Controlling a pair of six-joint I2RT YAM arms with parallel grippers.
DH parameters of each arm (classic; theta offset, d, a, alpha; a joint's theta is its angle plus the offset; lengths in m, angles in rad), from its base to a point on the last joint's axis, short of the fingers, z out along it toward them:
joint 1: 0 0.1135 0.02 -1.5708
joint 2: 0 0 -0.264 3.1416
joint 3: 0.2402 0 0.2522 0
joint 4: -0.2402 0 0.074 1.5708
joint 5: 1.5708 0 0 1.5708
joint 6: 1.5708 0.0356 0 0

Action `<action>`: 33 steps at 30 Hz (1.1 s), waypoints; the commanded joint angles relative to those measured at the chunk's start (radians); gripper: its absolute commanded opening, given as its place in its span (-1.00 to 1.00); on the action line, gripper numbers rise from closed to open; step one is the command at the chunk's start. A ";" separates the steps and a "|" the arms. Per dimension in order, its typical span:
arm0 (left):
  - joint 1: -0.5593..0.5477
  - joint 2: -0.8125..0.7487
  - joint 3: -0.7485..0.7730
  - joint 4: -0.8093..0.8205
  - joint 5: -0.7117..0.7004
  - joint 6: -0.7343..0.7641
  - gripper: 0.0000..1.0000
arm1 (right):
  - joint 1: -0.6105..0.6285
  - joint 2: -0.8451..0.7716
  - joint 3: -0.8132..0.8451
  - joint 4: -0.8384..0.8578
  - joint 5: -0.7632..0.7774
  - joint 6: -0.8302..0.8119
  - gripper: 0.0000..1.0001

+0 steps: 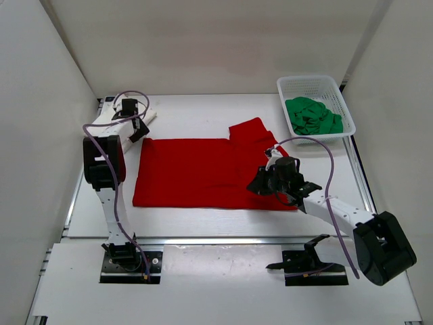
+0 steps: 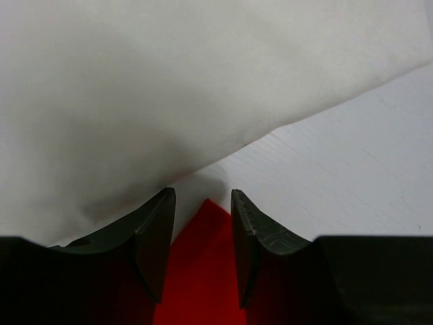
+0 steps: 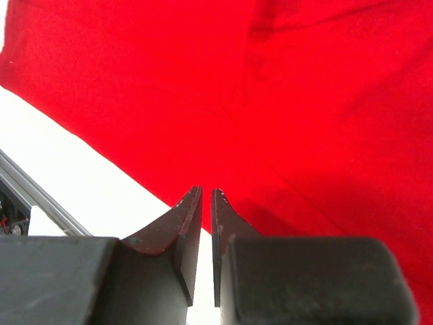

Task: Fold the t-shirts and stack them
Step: Grap the side of the flattened tshirt furthest away from the robot with both arms

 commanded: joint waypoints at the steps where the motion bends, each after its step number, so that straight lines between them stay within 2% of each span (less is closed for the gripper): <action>1: -0.003 0.027 0.085 -0.079 0.004 0.026 -0.02 | -0.004 -0.053 0.012 0.042 -0.002 -0.009 -0.81; 4: -0.006 0.041 0.110 -0.111 0.011 0.042 -0.07 | -0.011 -0.064 0.039 0.052 -0.008 -0.005 -0.81; 15: -0.020 -0.019 0.023 -0.084 -0.007 0.080 -0.11 | -0.028 -0.075 0.131 0.071 -0.005 0.022 -0.79; 18: -0.019 -0.025 0.010 -0.079 -0.015 0.085 -0.27 | -0.030 -0.064 0.134 0.078 -0.007 0.025 -0.78; 20: -0.013 -0.030 0.003 -0.079 -0.012 0.085 -0.31 | -0.033 -0.046 0.145 0.089 -0.001 0.023 -0.77; 24: -0.022 -0.044 -0.020 -0.064 -0.021 0.085 -0.26 | -0.059 0.008 0.179 0.109 0.001 0.025 -0.78; 25: -0.019 -0.044 -0.019 -0.062 -0.015 0.089 -0.28 | -0.059 0.031 0.191 0.117 0.004 0.023 -0.77; 27: -0.017 -0.044 -0.022 -0.062 -0.015 0.089 -0.48 | -0.064 0.072 0.209 0.136 0.024 0.017 -0.74; 30: -0.017 -0.051 -0.033 -0.044 -0.007 0.086 -0.59 | -0.085 0.169 0.269 0.140 0.042 0.011 -0.74; 33: -0.022 -0.064 -0.059 -0.003 0.031 0.065 -0.73 | -0.117 0.279 0.346 0.149 0.081 -0.020 -0.64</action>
